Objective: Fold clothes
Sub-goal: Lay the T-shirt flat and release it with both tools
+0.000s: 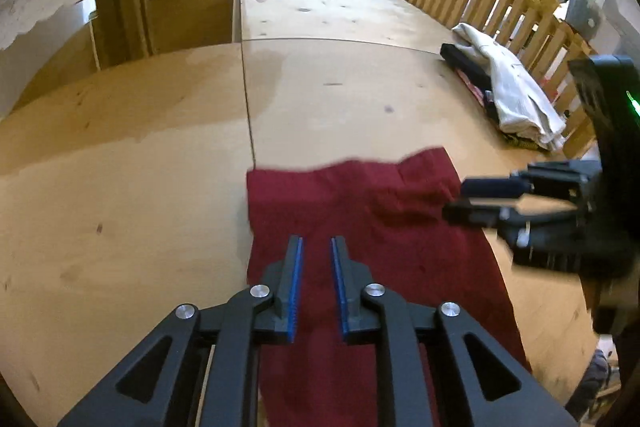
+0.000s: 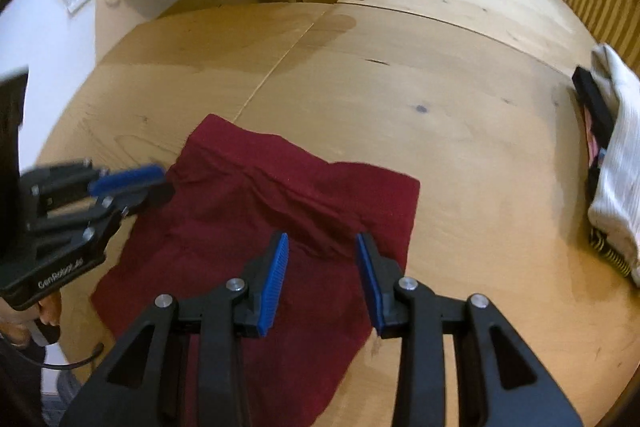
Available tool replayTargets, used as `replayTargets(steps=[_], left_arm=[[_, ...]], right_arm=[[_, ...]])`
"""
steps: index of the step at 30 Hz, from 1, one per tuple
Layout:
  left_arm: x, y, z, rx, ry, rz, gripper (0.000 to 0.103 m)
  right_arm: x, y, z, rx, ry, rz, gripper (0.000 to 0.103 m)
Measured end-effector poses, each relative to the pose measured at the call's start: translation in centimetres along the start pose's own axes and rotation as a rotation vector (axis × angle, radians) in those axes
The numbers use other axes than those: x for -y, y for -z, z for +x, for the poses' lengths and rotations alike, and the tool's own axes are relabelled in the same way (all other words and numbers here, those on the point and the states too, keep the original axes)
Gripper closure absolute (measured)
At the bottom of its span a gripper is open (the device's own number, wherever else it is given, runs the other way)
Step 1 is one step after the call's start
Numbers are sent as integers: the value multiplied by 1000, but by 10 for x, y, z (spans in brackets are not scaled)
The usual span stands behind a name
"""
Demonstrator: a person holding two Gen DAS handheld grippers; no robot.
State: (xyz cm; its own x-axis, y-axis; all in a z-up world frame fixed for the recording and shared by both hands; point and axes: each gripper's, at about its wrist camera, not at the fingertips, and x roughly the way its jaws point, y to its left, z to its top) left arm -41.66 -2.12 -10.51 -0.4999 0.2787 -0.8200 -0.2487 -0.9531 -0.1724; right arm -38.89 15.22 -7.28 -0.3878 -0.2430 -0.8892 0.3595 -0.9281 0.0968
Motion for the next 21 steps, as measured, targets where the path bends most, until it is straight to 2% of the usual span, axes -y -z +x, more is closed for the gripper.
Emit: replayTargets(steps=[4, 7, 11, 13, 17, 21], left_arm=[[1, -9, 23, -42, -21, 19, 90], [-11, -6, 38, -84, -38, -6, 91], [-25, -2, 37, -76, -3, -43, 92], [-23, 2, 21, -60, -11, -11, 92], [-6, 27, -25, -28, 35, 79, 90], [17, 79, -56, -61, 59, 199, 87]], right_arm=[[-1, -11, 22, -30, 11, 11, 68], [-2, -12, 35, -46, 35, -15, 68], [-10, -9, 36, -36, 77, -62, 68], [-16, -6, 27, -31, 79, -43, 68], [-39, 31, -18, -20, -91, -38, 68], [-79, 86, -36, -48, -147, -93, 68]])
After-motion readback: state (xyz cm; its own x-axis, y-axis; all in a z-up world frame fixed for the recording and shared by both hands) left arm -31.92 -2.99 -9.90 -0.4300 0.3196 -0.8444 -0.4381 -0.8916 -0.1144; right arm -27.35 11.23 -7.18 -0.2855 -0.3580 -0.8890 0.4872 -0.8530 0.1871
